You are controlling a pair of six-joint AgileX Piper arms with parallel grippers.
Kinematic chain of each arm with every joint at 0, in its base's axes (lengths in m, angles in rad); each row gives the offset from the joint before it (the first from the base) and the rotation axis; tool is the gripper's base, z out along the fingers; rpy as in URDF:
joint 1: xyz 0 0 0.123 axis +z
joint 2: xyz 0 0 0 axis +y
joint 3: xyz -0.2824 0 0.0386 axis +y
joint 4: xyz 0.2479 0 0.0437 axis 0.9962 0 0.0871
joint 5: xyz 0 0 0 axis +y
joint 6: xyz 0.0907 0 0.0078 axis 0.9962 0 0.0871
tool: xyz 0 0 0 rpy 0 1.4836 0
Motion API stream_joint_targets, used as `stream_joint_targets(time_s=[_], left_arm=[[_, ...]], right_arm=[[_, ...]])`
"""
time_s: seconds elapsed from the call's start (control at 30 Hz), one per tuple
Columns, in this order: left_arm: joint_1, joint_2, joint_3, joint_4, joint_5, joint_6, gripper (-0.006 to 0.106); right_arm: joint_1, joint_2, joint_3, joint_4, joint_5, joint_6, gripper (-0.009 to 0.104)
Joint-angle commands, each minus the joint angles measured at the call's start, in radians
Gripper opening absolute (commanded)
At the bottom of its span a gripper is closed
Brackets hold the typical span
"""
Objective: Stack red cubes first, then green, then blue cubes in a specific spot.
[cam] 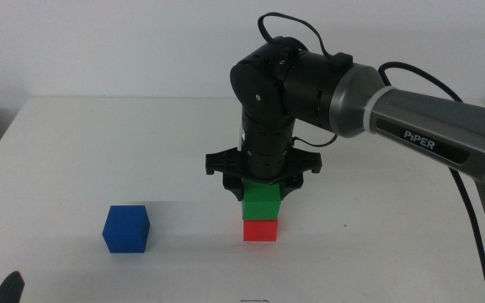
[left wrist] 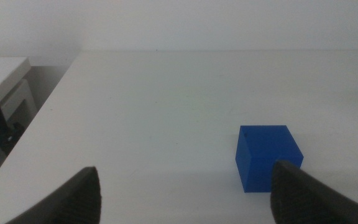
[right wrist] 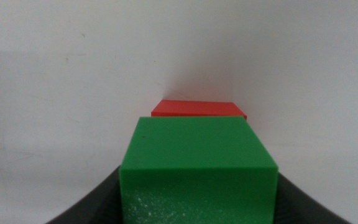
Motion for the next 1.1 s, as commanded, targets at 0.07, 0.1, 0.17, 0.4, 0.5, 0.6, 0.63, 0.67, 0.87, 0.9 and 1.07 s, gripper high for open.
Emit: stream_joint_targets(time_s=[0.07, 0.1, 0.17, 0.4, 0.5, 0.6, 0.63, 0.67, 0.87, 0.9, 1.07], left_arm=[[-0.001, -0.020, -0.004, -0.003, -0.084, -0.004, 0.093], [-0.001, -0.020, -0.004, -0.003, -0.084, -0.004, 0.093], [-0.001, -0.020, -0.004, -0.003, -0.084, -0.004, 0.093], [-0.001, -0.020, -0.004, -0.003, -0.084, -0.004, 0.093], [-0.001, -0.020, -0.004, -0.003, -0.084, -0.004, 0.093], [-0.001, -0.020, -0.004, -0.003, -0.084, -0.004, 0.093], [-0.001, -0.020, -0.004, -0.003, -0.084, -0.004, 0.093], [-0.001, -0.020, -0.004, -0.003, -0.084, -0.004, 0.093], [-0.001, -0.020, -0.004, -0.003, -0.084, -0.004, 0.093], [-0.001, -0.020, -0.004, -0.003, -0.084, -0.004, 0.093], [-0.001, -0.020, -0.004, -0.003, -0.084, -0.004, 0.093]], right_arm=[[0.002, -0.062, -0.033, -0.026, -0.017, -0.002, 0.058], [0.002, -0.062, -0.033, -0.026, -0.019, -0.002, 0.060], [0.002, -0.062, -0.033, -0.026, -0.024, -0.002, 0.064], [0.002, -0.107, -0.033, -0.022, -0.012, -0.002, 0.069], [0.002, -0.184, -0.033, -0.027, 0.041, -0.007, 0.069], [0.000, -0.266, -0.027, -0.046, 0.097, -0.040, 0.069], [0.000, -0.298, -0.016, -0.063, 0.098, -0.055, 0.069], [0.000, -0.325, -0.003, -0.074, 0.094, -0.061, 0.069], [-0.048, -0.565, 0.210, -0.059, 0.009, -0.150, 0.069], [-0.064, -0.610, 0.254, -0.054, -0.016, -0.190, 0.069], [-0.138, -0.834, 0.452, -0.002, -0.146, -0.502, 0.069]])
